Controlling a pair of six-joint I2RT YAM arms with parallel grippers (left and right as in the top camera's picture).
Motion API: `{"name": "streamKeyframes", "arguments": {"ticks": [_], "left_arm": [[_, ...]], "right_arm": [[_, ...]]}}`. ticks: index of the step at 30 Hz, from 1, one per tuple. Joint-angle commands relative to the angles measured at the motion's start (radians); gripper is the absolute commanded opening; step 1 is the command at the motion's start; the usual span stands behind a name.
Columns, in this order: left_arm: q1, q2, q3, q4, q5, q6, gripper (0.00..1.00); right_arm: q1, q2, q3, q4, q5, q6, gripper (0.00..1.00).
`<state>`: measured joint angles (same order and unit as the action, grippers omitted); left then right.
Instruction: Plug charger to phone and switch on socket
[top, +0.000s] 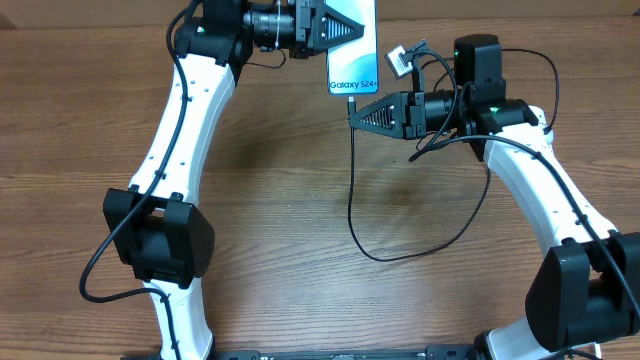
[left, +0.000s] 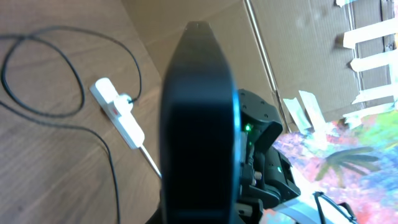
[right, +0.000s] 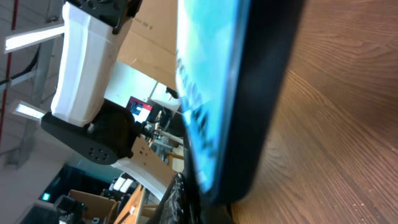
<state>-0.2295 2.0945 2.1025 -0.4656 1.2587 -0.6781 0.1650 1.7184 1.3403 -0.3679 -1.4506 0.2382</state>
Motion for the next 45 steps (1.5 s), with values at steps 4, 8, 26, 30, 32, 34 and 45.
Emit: {"name": "streamKeyframes", "arguments": {"ticks": [4, 8, 26, 30, 32, 34, 45], "left_arm": [[0.006, -0.03, 0.011, 0.048, 0.017, -0.026, 0.04], [0.006, -0.03, 0.011, 0.047, 0.051, -0.023, 0.04], [0.006, -0.03, 0.011, 0.02, 0.077, -0.017, 0.04], [0.006, -0.03, 0.011, 0.017, 0.077, -0.017, 0.04], [0.006, -0.03, 0.011, 0.017, 0.077, -0.017, 0.04], [0.006, -0.03, 0.011, 0.018, 0.077, -0.017, 0.04], [0.006, -0.03, 0.011, 0.018, 0.093, -0.017, 0.04]], "right_arm": [[-0.003, -0.026, 0.019, -0.005, -0.024, 0.002, 0.04], [-0.003, -0.026, 0.019, 0.017, -0.024, 0.002, 0.04], [-0.004, -0.026, 0.019, 0.046, -0.016, 0.002, 0.04], [-0.004, -0.026, 0.019, 0.051, -0.016, 0.002, 0.04], [-0.004, -0.026, 0.019, 0.052, -0.016, 0.002, 0.04], [-0.004, -0.026, 0.019, 0.053, -0.014, 0.002, 0.04], [-0.013, -0.026, 0.019, 0.054, -0.005, 0.002, 0.04]]}}
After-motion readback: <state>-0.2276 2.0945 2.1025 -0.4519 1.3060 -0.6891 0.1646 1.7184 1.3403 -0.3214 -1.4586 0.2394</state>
